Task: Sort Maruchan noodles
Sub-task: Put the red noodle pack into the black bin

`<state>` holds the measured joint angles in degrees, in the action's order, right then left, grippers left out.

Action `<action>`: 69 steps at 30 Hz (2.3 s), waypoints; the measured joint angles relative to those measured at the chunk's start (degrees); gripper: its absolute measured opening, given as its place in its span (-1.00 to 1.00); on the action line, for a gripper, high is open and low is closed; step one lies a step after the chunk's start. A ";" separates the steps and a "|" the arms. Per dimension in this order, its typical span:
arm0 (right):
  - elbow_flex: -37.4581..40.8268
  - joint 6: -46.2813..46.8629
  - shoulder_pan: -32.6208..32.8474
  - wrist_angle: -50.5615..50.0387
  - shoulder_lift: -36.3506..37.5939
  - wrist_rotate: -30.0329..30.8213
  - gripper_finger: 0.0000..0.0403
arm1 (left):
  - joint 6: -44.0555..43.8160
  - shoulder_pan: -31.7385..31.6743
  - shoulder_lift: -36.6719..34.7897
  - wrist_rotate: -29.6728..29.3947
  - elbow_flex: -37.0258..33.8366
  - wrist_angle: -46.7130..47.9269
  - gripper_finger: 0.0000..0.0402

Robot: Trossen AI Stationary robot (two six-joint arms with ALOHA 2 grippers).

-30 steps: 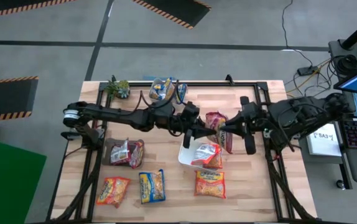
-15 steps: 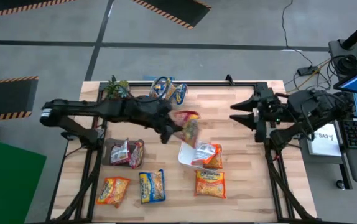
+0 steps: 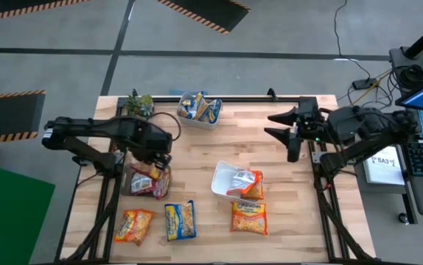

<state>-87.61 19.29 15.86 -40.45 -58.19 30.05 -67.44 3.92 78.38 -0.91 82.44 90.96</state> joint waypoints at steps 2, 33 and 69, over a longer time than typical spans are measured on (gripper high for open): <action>0.01 0.00 -0.94 0.02 -0.58 -0.01 -0.05 | -0.57 -0.03 -0.22 2.05 -1.66 -2.66 -1.00; 0.00 -0.01 -3.91 0.22 -6.43 -0.47 -0.05 | -0.11 1.90 -2.51 17.45 -9.95 -0.96 -1.00; 0.00 -3.45 -4.29 0.28 -7.12 -0.42 -0.05 | -13.96 1.70 3.03 7.47 -26.21 -2.92 -1.00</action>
<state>-87.61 15.84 11.57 -40.16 -65.31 29.63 -81.41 5.63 81.40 6.56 56.23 88.04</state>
